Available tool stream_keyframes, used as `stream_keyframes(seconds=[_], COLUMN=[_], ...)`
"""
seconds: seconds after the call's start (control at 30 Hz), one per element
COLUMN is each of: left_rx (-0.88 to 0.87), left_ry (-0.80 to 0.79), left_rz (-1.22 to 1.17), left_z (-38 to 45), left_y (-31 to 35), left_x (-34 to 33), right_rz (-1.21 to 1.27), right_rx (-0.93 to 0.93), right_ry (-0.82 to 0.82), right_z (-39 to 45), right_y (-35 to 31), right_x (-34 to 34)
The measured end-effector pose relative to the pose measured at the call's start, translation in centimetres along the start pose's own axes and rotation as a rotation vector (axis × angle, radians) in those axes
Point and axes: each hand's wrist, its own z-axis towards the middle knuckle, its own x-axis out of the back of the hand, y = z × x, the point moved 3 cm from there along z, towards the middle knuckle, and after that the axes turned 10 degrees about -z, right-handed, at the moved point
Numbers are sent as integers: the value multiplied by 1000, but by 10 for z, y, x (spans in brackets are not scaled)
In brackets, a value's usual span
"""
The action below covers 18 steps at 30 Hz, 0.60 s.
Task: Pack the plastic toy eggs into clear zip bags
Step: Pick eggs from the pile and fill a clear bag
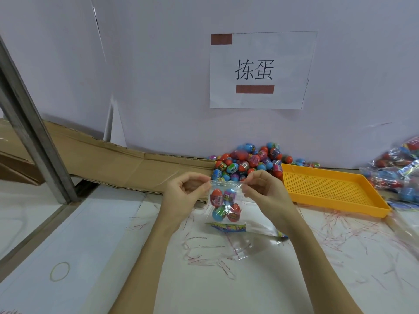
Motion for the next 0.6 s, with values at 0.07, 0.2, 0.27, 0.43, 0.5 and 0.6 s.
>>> stream_keyframes(seconds=[0.07, 0.2, 0.27, 0.43, 0.5, 0.6], left_rx=[9, 66, 113, 145, 179, 222], left_ry=[-34, -108, -114, 4, 118, 195], left_rz=[16, 32, 47, 125, 21, -59], left_z=[0, -3, -5, -7, -6, -3], left_y=[0, 2, 2, -6, -9, -12], left_x=[-1, -10, -18, -24, -20, -15], right_rz=[13, 77, 100, 108, 24, -38], right_rx=[-10, -3, 26, -34, -66, -67], right_ry=[-8, -62, -86, -201, -249, -164], right_z=[-1, -3, -4, -6, -7, -6], right_y=[1, -2, -6, -7, -6, -3], right_x=[-2, -6, -10, -14, -13, -13])
